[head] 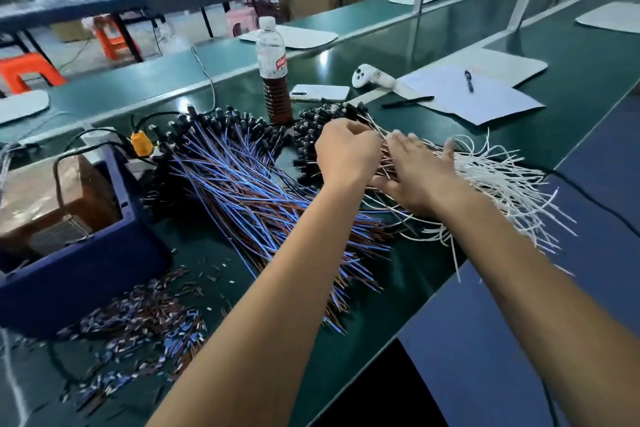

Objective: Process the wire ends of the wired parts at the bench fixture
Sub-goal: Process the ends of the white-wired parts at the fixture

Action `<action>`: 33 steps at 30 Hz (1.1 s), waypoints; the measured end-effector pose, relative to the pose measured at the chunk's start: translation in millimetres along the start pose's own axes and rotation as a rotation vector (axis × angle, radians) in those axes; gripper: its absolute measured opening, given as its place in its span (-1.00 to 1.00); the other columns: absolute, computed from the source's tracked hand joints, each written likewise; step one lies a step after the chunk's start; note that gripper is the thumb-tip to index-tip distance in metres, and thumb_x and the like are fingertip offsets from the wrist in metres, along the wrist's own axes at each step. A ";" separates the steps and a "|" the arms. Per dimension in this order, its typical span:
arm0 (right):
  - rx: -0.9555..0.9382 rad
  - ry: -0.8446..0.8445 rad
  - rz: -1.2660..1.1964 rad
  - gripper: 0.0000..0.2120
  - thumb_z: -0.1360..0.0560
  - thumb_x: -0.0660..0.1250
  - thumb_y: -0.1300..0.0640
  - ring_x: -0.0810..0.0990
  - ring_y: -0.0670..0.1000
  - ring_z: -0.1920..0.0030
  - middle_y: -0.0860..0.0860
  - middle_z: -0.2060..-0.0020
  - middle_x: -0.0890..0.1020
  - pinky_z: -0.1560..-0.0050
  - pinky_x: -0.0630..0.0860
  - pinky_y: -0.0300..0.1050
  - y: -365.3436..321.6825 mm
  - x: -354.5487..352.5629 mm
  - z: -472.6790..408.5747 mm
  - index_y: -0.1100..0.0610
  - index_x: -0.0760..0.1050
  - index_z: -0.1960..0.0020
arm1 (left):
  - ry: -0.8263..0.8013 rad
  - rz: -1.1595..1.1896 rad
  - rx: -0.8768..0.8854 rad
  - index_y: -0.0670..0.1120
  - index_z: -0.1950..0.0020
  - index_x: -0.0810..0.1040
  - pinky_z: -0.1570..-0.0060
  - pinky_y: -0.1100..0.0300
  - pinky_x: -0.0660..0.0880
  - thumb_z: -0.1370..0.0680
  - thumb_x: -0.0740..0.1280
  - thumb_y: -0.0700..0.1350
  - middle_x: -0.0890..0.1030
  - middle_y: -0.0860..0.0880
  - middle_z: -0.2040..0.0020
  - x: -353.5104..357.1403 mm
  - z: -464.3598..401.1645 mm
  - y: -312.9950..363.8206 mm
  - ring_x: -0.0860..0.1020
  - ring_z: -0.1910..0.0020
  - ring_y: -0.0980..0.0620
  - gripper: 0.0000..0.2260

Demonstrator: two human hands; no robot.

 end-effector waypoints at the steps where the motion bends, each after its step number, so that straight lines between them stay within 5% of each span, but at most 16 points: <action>1: -0.016 0.046 -0.044 -0.22 -0.66 0.22 -0.19 -0.03 0.03 -0.68 0.00 -0.69 -0.01 -0.54 -0.19 0.46 -12.5 -8.0 3.5 0.10 -0.05 -0.69 | -0.022 0.094 -0.016 -0.13 0.19 0.63 0.05 -0.04 0.67 -0.33 0.25 -0.26 0.72 -0.21 0.18 -6.7 4.6 -3.4 0.71 0.22 -0.15 -0.82; 3: -0.134 0.185 -0.179 -0.46 -0.61 0.33 0.01 0.31 0.12 -0.57 0.10 -0.56 0.38 -0.55 0.16 0.35 -46.4 -25.8 15.5 0.04 0.32 -0.56 | 0.011 0.183 0.004 -0.11 0.23 0.63 0.17 -0.03 0.65 -0.32 0.23 -0.28 0.71 -0.24 0.21 -30.2 12.4 -6.0 0.67 0.31 -0.14 -0.80; 4: -0.213 0.281 -0.241 -0.60 -0.55 0.35 0.10 0.51 0.16 -0.40 0.11 -0.36 0.58 -0.43 0.41 0.22 -64.8 -36.0 24.2 0.00 0.51 -0.39 | 0.043 0.185 0.015 -0.10 0.23 0.63 0.18 -0.04 0.66 -0.30 0.22 -0.26 0.71 -0.24 0.20 -45.8 15.6 -5.8 0.67 0.29 -0.15 -0.79; 6: -0.305 0.414 -0.289 -0.74 -0.46 0.34 0.19 0.64 0.22 -0.07 0.12 -0.01 0.71 -0.05 0.57 0.04 -103.3 -48.9 43.4 0.04 0.65 -0.11 | 0.105 0.204 0.028 -0.12 0.21 0.62 0.24 -0.01 0.66 -0.28 0.20 -0.24 0.70 -0.21 0.21 -85.5 23.9 -6.3 0.65 0.33 -0.14 -0.77; 11: -0.513 0.446 -0.318 -0.93 -0.48 0.37 0.13 0.63 0.33 0.10 0.19 0.16 0.70 0.18 0.51 0.10 -214.6 -44.2 86.7 0.13 0.59 0.11 | 0.148 0.210 -0.020 -0.17 0.19 0.57 0.54 0.28 0.44 -0.49 0.20 -0.38 0.57 -0.02 0.46 -200.0 59.4 -21.6 0.49 0.57 0.06 -0.80; 18: -0.934 0.070 -0.264 -0.76 -0.48 0.32 0.06 0.60 0.28 0.22 0.14 0.27 0.61 0.30 0.40 0.00 -376.7 15.9 162.6 0.03 0.31 0.29 | 0.222 -0.148 -0.180 -0.09 0.32 0.49 0.62 0.34 0.25 -0.48 0.16 -0.39 0.47 -0.07 0.48 -366.9 143.4 -77.5 0.38 0.62 0.03 -0.72; 21: -1.065 -0.038 -0.265 -0.60 -0.47 0.38 0.10 0.48 0.19 0.36 -0.03 0.44 0.40 0.37 0.31 -0.08 -430.9 37.1 195.6 0.00 0.20 0.38 | 0.288 -0.348 -0.285 -0.10 0.35 0.48 0.61 0.36 0.23 -0.47 0.21 -0.37 0.45 -0.04 0.53 -420.8 171.6 -102.1 0.36 0.59 -0.01 -0.74; 24: -1.110 -0.077 -0.314 -0.58 -0.49 0.38 0.11 0.53 0.26 0.31 -0.08 0.45 0.31 0.37 0.24 -0.09 -473.3 52.7 211.7 0.01 0.19 0.38 | 0.376 -0.501 -0.355 -0.09 0.32 0.52 0.55 0.33 0.28 -0.46 0.22 -0.32 0.49 -0.01 0.50 -464.8 191.1 -119.3 0.43 0.53 -0.03 -0.78; 29: -1.050 -0.071 -0.429 -0.93 -0.53 0.22 0.18 0.63 0.37 0.08 0.24 0.12 0.66 0.23 0.42 0.04 -530.7 68.9 214.3 0.09 0.48 0.07 | 0.646 -0.820 -0.274 0.04 0.21 0.54 0.14 0.18 0.36 -0.41 0.28 -0.22 0.56 0.02 0.21 -513.6 197.3 -103.3 0.54 0.10 -0.09 -0.85; 33: -0.977 -0.109 -0.353 -0.65 -0.67 0.20 0.01 0.61 0.34 -0.15 0.24 -0.13 0.64 0.03 0.42 0.09 -556.3 87.1 209.2 0.19 0.37 -0.37 | 0.793 -0.948 -0.238 -0.04 0.04 0.61 0.08 0.12 0.40 -0.43 0.29 -0.21 0.66 -0.11 0.03 -534.7 185.7 -91.9 0.58 -0.03 -0.18 -0.83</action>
Point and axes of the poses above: each hand's wrist, its own z-axis away from the middle knuckle, its own x-axis out of the palm, y = z × x, the point moved 7 cm from there along -z, towards the middle knuckle
